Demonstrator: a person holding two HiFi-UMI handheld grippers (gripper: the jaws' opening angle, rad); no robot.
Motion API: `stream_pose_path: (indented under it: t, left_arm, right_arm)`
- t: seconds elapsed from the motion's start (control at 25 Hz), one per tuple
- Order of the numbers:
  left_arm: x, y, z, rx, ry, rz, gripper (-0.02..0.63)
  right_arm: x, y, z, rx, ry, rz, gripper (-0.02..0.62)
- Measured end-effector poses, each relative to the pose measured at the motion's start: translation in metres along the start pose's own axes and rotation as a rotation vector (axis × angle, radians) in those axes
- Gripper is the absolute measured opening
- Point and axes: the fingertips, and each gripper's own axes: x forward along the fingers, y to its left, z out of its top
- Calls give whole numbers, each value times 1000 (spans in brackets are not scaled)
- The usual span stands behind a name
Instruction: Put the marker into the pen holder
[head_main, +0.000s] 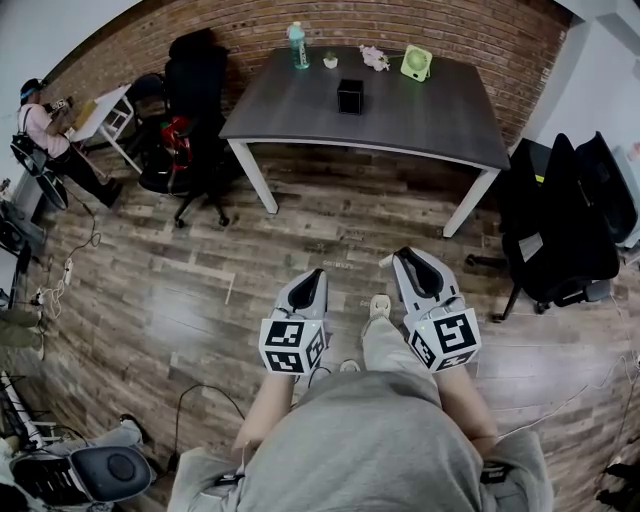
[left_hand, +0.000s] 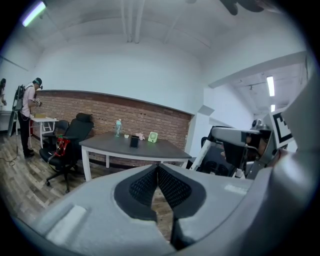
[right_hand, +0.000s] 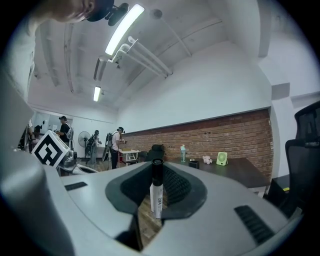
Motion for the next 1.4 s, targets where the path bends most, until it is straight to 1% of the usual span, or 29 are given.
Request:
stream_pose_path:
  t: [0.24,0.4,0.56,0.72,0.88,1.2,1.4]
  left_arm:
    - [38,13,10,-7,2,24,18]
    - [70,21,19,-7,5,23,18]
    - [105,23,24,-5,3,24,18]
    - [144,32,32,4,10,21,18]
    - [179,39,48,8,11,20,18]
    - [236,52,82,-6,5,57,18]
    - [264,60,92,-19,2,82,18]
  right_arm:
    - [34,-28,-1,-12,3,16,64]
    - [61,-52,0,-11,0,18,64]
    - [85,-80,-2,-32,-11,31,64]
    - [116,-108,-2,-35,-17,21,66]
    - [146,-135,2,-29,-16,27,64]
    - [200,-183,19,-37,-14,67,64]
    - [228,-203,21,-33,-17,95,64]
